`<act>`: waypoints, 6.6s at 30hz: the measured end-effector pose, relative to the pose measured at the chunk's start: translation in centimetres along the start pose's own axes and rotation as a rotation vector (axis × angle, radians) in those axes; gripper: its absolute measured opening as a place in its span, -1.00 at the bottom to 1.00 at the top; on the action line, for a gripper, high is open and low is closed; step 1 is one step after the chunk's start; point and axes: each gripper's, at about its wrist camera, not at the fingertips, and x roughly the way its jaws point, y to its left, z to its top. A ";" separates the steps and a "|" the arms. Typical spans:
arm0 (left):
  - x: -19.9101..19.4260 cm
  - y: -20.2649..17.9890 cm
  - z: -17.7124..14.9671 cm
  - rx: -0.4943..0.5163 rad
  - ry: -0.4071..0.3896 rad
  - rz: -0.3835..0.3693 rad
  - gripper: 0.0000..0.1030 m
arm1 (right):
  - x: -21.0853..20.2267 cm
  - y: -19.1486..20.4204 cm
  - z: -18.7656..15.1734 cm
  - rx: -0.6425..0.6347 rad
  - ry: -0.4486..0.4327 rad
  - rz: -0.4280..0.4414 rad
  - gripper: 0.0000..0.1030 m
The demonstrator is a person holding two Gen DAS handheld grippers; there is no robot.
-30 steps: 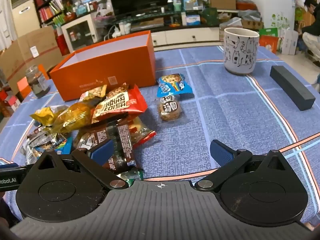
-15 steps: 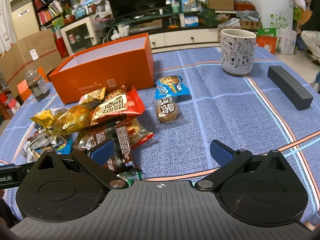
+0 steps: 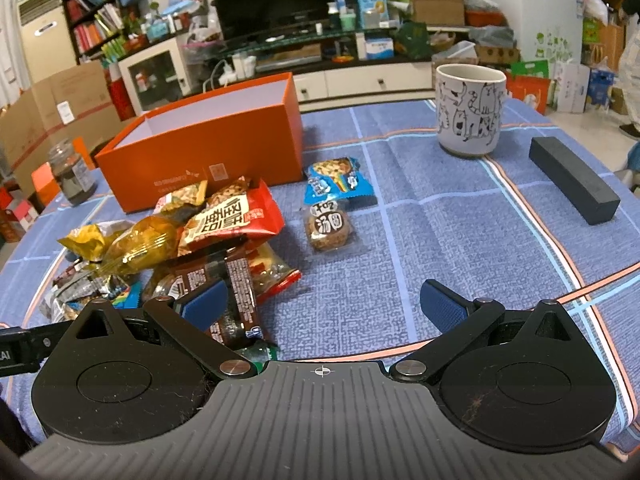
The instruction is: Organize snacks
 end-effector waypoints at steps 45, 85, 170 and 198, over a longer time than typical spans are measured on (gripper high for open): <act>1.6 3.1 -1.0 -0.034 0.052 -0.069 0.99 | 3.1 -2.8 -1.8 0.035 0.104 -0.034 0.87; 5.9 -0.8 1.1 0.141 -0.033 0.022 0.99 | 6.2 4.6 -1.6 -0.232 0.006 0.056 0.87; 3.9 2.3 -3.8 0.294 0.063 -0.168 0.46 | 3.0 5.4 -6.0 -0.322 0.138 0.125 0.67; 10.4 -0.3 22.4 0.066 -0.152 -0.302 -0.03 | 10.3 7.0 17.1 -0.179 -0.189 0.194 -0.03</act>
